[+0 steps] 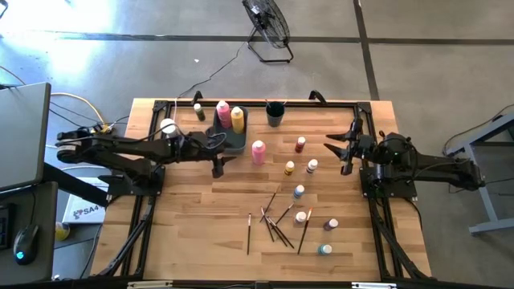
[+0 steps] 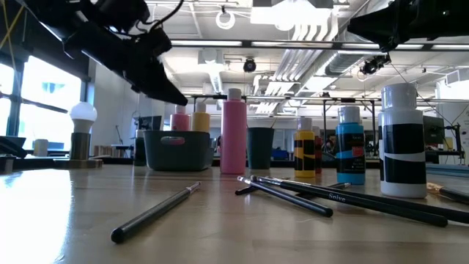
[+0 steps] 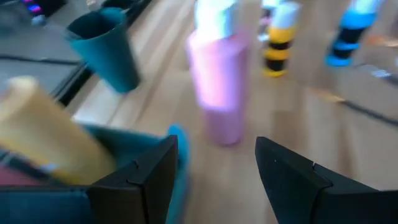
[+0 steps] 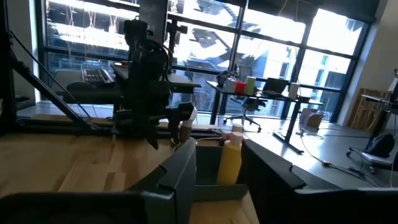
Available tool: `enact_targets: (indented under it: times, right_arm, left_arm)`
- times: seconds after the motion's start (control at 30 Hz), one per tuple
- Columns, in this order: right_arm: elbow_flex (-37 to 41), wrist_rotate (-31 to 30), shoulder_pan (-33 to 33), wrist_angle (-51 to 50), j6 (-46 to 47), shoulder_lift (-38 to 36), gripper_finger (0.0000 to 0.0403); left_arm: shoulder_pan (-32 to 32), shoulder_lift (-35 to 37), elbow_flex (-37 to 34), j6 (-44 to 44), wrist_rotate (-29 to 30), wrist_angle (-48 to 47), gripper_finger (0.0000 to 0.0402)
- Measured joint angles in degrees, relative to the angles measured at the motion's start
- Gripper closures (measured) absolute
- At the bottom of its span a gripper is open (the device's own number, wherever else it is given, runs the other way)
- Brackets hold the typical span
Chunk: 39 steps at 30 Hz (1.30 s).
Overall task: Pick & Place Paint Supplies
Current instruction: Put the large pink paint bottle into the green bin
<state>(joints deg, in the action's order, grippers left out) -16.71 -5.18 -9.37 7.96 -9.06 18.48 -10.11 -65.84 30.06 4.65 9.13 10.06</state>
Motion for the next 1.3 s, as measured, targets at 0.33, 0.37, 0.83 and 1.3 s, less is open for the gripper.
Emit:
enact_targets:
  times: [0.33, 0.37, 0.83, 1.3]
  right_arm:
    - [0.00, -0.91, 0.00, -1.02, -0.22, 0.13, 0.0282]
    - [0.00, -0.92, 0.00, -1.23, -0.20, 0.13, 0.0282]
    - [-0.04, -0.91, 0.00, -1.28, -0.13, 0.98, 0.0282]
    - [-0.04, -3.23, 0.00, -1.27, -0.07, 0.98, 0.0282]
  left_arm:
    - [-2.21, 0.54, 0.04, 2.89, 6.46, 4.92, 0.0190]
    - [-3.19, 0.52, 0.03, 2.85, 4.40, 4.91, 0.0190]
    - [-19.58, 0.50, 1.95, -1.02, -19.96, 1.28, 0.0327]
    - [-20.26, -5.05, 10.86, 3.93, -17.14, -16.36, 0.0393]
